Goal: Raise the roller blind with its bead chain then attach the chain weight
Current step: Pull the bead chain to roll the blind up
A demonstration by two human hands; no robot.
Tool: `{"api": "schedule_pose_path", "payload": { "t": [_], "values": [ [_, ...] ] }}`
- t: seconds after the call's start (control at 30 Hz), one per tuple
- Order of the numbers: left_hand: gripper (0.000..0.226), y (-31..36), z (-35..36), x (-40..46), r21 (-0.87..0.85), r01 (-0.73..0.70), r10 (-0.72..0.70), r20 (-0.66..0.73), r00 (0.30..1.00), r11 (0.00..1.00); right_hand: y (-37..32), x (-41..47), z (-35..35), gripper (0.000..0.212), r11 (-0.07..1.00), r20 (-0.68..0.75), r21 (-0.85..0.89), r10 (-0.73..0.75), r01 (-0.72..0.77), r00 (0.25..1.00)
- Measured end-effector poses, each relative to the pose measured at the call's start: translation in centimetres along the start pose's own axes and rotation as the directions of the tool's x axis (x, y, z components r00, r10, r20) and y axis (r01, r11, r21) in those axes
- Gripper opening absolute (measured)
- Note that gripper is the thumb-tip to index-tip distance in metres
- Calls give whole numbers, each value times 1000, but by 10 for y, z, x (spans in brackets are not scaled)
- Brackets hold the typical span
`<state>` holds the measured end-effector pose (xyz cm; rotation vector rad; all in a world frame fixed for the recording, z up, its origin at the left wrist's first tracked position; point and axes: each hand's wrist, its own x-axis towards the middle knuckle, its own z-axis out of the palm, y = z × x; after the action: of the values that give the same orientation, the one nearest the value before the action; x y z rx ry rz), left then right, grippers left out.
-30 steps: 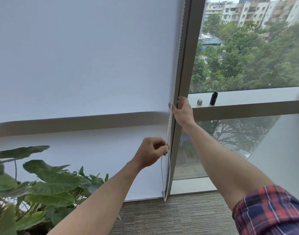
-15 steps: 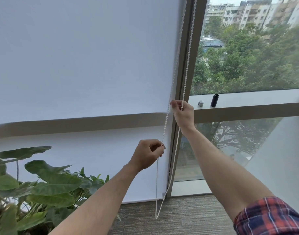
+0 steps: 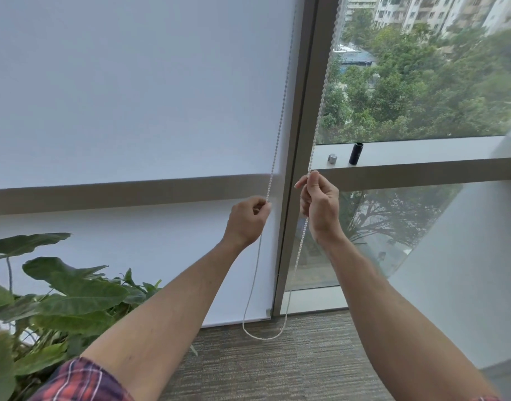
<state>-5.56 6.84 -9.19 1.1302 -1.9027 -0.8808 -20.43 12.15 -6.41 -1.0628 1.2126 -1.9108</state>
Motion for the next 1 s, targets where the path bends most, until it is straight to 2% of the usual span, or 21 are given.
{"api": "schedule_pose_path", "payload": {
  "t": [0.1,0.2,0.3,0.37,0.53,0.63,0.8,1.0],
  "values": [
    [14,10,10,4,-74,-34,28,-79,996,997,4,-11,2,42,997,36,-71,-7,10,999],
    [21,23,19,2,-155,-135,103,-200,974,979,12,-22,5,42,992,19,-127,10,-8,1000],
    [30,34,27,-3,-134,-297,244,-315,917,945,13,-29,6,41,993,-1,-118,23,-23,1000],
    [25,40,29,-5,-132,-321,261,-338,904,938,14,-32,7,43,993,2,-119,19,-19,1000],
    [9,57,27,-6,-293,-312,244,-247,938,904,21,-40,9,44,992,-12,-128,7,-9,1000],
    [14,63,29,-10,-421,-297,245,-174,954,857,22,-44,10,40,992,-41,-125,-13,8,999],
    [20,67,30,-12,-467,-276,249,-121,961,840,27,-48,9,39,994,-59,-108,-30,23,998],
    [19,92,22,-13,-685,-225,229,-87,970,693,43,-56,10,42,989,-52,-149,-15,7,999]
  ]
}}
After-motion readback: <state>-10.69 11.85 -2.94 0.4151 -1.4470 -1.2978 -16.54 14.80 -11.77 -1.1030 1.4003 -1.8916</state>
